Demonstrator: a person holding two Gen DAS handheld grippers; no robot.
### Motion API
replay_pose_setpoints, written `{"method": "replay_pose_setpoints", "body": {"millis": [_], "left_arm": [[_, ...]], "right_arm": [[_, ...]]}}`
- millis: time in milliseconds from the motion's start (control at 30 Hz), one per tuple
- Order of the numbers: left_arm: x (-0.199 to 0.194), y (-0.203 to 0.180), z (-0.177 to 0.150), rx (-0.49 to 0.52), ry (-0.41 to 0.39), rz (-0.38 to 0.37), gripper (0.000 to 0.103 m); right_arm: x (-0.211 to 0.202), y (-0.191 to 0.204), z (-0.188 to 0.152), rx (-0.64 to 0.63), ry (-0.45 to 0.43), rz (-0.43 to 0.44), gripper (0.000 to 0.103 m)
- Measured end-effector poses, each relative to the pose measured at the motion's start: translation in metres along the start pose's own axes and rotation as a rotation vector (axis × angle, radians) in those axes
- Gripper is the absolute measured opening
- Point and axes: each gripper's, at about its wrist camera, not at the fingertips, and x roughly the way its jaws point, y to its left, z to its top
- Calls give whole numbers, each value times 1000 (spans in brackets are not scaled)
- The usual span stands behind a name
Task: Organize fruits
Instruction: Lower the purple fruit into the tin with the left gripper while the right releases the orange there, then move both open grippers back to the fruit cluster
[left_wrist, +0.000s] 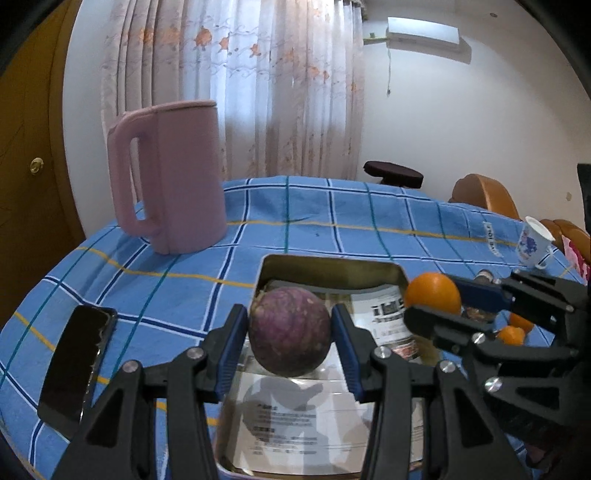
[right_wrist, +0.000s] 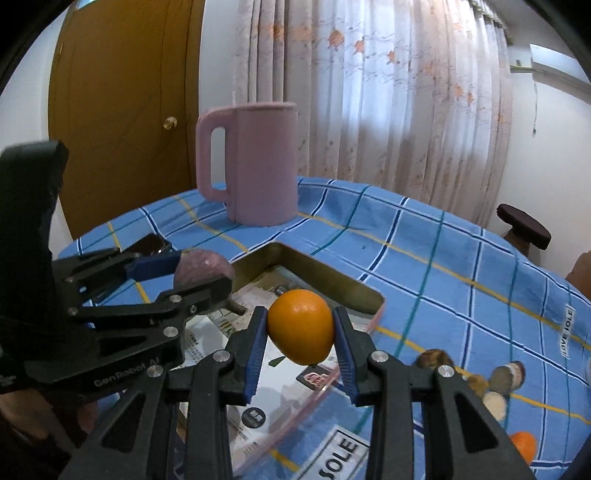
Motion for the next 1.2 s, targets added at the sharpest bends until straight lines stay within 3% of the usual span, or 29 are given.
{"method": "replay_pose_setpoints", "body": {"millis": [333,533,700,900,1033,1200], "left_arm": [[14,2,-5,6,34,27,48],[0,1,0,18,-13,76,66],[-22,-13,5,4,-84,42,88],[-38,-59,9,51,-132,-63,94],[-28,-100,9,101,-91,-146,97],[-16,-145,2,161,-29,-230,97]], "right_arm": [[24,7,-9,-27,67,3,37],[17,4,-12,-17,45,-5,44],[-17,-9,-16,5,-21,-22,55],[-71,-58,-41,86,-83,-154,57],[-99,-105,-68,187,-66,-314,63],[-105,-150,-98,304,-5,-426,63]]}}
